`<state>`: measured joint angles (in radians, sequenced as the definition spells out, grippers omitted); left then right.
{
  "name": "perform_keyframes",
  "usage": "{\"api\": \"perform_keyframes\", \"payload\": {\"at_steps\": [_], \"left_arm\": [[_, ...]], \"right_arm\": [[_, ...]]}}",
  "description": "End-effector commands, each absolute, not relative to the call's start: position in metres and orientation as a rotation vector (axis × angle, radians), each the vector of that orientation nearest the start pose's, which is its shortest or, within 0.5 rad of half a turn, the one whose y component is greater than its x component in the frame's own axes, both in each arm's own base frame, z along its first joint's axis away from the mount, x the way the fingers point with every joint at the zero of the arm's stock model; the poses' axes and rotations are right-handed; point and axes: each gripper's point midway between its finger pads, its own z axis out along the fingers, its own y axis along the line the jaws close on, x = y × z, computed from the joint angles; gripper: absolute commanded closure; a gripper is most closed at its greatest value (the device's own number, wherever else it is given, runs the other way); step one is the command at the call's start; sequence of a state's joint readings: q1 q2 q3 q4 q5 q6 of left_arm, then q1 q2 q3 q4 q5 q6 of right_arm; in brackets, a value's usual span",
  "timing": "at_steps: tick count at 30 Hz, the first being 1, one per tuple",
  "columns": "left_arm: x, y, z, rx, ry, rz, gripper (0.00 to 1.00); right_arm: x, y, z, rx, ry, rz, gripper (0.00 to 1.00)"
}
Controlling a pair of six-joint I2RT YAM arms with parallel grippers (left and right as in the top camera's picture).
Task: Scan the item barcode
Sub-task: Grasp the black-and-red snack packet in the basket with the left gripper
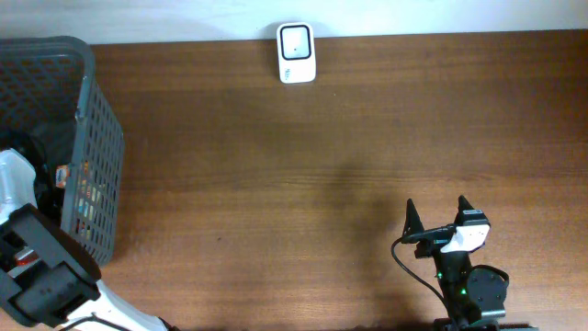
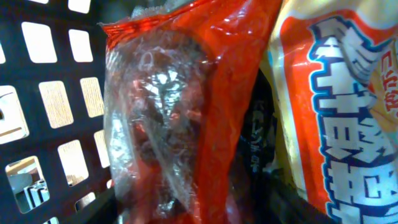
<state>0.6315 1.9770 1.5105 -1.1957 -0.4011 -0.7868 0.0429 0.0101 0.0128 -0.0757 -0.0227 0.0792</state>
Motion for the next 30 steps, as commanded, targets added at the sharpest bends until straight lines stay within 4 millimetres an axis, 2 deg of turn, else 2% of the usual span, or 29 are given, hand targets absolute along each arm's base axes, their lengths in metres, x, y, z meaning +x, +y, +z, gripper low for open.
{"api": "perform_keyframes", "payload": {"at_steps": [1,2,7,10,12,13,22,24,27,30], "left_arm": [[0.236,0.258,0.058,-2.049,2.421,0.652,0.52],[0.236,0.258,0.058,-2.048,2.421,0.651,0.58],[0.24,0.26,0.065,-2.044,2.411,0.647,0.76],[0.245,0.262,0.085,-2.046,2.409,0.626,0.82],[0.249,0.262,0.097,-2.048,2.407,0.604,0.95],[0.25,0.261,0.105,-2.051,2.409,0.589,0.98],[0.253,0.26,0.161,-2.04,2.391,0.57,1.0],[0.257,0.258,0.179,-2.016,2.378,0.556,1.0],[0.288,0.246,0.218,-1.749,2.462,0.377,1.0],[0.307,0.238,0.269,-1.608,2.36,0.312,1.0]], "right_arm": [[0.246,0.013,0.156,0.021,1.649,0.108,0.02],[0.246,0.013,0.156,0.021,1.649,0.108,0.02],[0.246,0.013,0.156,0.021,1.649,0.108,0.02],[0.246,0.013,0.156,0.021,1.649,0.108,0.02],[0.246,0.013,0.156,0.021,1.649,0.108,0.01],[0.246,0.013,0.156,0.021,1.649,0.108,0.02],[0.246,0.013,0.156,0.021,1.649,0.108,0.02],[0.246,0.013,0.156,0.021,1.649,0.108,0.02],[0.246,0.013,0.156,0.021,1.649,0.108,0.02],[0.246,0.013,0.156,0.021,1.649,0.108,0.02]]}}
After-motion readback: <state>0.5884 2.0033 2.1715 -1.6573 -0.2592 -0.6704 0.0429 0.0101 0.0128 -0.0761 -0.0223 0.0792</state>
